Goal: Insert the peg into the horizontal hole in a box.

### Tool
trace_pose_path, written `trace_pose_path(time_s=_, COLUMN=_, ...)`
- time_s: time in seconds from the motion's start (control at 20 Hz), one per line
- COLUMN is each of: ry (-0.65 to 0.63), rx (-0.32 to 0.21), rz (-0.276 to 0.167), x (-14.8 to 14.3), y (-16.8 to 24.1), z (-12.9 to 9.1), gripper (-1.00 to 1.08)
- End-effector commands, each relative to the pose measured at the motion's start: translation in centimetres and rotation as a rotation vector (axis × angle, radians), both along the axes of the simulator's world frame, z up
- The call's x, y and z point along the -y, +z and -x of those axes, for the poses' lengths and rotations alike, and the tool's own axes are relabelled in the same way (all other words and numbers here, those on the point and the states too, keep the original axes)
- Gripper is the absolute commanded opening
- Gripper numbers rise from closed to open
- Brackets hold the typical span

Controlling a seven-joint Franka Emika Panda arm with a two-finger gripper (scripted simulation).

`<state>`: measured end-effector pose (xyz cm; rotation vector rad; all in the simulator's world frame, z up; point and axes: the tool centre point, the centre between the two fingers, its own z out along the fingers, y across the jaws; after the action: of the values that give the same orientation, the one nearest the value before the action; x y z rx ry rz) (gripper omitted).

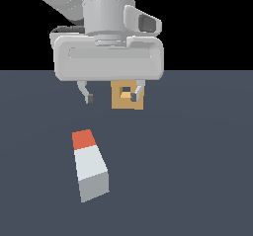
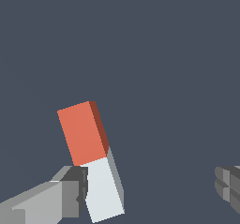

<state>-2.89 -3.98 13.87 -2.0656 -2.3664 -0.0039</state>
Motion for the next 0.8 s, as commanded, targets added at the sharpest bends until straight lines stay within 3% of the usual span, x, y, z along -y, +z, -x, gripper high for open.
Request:
trace_pose_path(time_s=0.0, ry=0.042, rx=0.000, rz=0.000, x=1.1, y=-0.9, z=0.7, gripper=1.00)
trace_pose_path(time_s=0.75, ry=0.265, rx=-0.001, rz=0.002, x=7.1, y=-5.7, z=3.2, gripper=1.00)
